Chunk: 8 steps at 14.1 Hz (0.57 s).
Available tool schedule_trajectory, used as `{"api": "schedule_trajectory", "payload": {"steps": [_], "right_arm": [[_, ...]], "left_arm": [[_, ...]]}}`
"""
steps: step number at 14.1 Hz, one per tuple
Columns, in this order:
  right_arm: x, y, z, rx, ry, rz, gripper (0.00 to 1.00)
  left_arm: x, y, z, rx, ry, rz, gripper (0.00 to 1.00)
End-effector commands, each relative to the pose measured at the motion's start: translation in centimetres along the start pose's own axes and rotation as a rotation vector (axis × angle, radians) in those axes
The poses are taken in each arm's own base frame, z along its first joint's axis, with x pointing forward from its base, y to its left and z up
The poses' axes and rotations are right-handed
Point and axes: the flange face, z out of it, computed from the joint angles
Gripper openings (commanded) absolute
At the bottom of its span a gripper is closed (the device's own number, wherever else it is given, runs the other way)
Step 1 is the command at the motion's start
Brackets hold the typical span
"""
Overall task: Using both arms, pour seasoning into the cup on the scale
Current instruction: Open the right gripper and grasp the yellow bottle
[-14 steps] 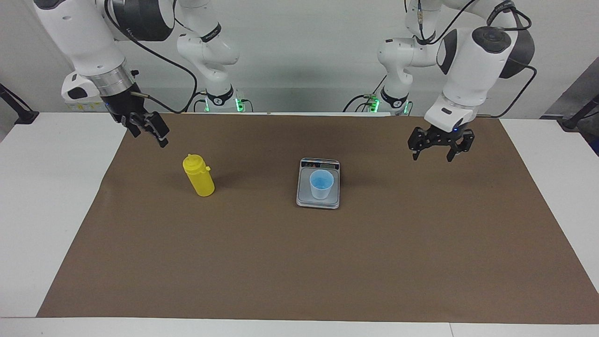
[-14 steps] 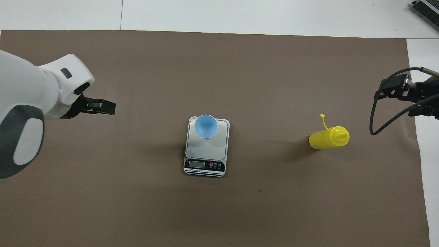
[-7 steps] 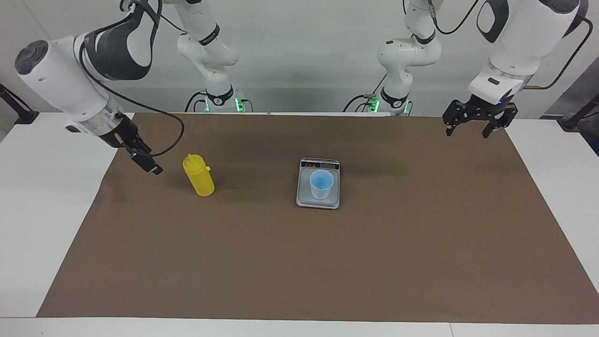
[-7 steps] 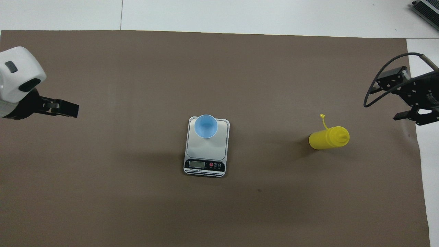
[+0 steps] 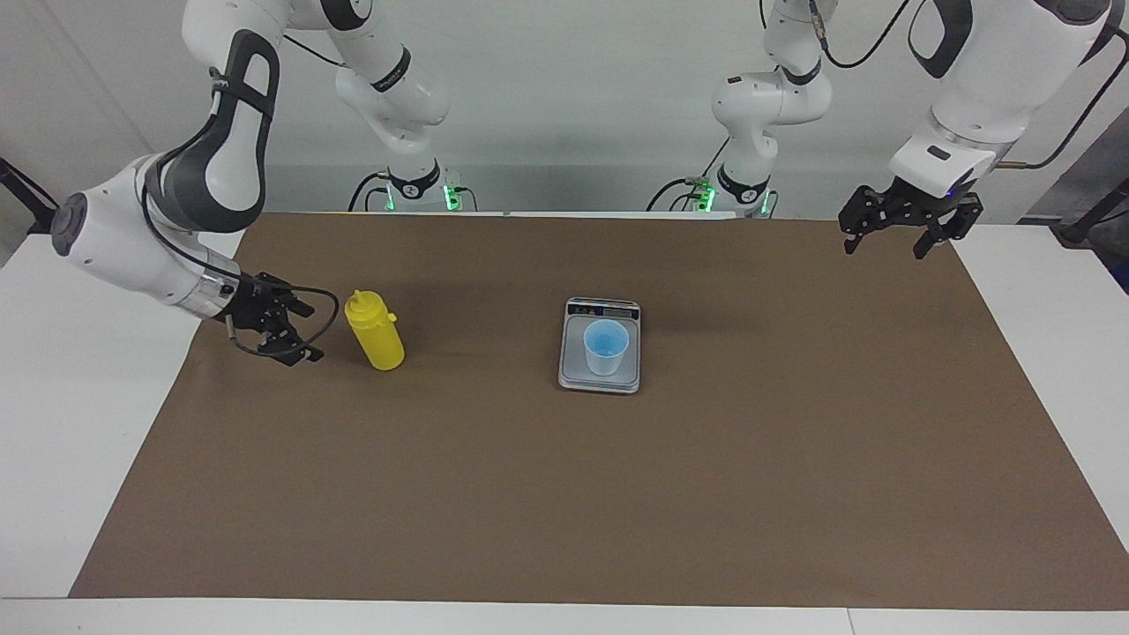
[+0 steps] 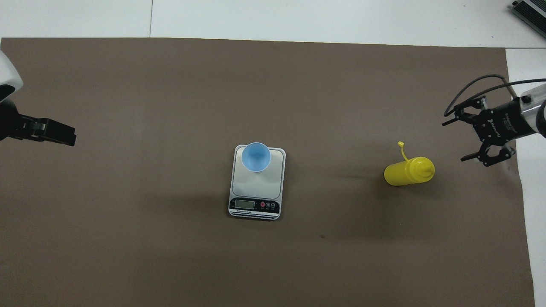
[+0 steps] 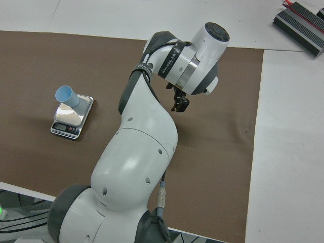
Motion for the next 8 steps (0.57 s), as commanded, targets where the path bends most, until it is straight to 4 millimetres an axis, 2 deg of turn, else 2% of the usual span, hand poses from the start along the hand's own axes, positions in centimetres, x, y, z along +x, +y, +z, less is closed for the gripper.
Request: {"api": "schedule_trajectory", "payload": {"steps": [1,3,4,8], "right_arm": [[0.6,1.9,2.7,0.047,-0.046,0.062,1.00],[0.9,2.2,4.8,0.072,-0.103,0.090,1.00],[0.9,2.6,5.4,0.073,-0.118,0.090,1.00],[-0.2,3.8,7.6,0.102,-0.187,0.130,1.00]], "left_arm": [[-0.3,0.4,0.4,-0.008,0.029,0.015,1.00],[-0.8,-0.2,1.1,-0.006,0.033,0.000,1.00],[-0.7,-1.2,1.4,-0.012,0.053,-0.017,1.00],[-1.2,-2.2,1.9,-0.015,0.052,-0.033,1.00]]}}
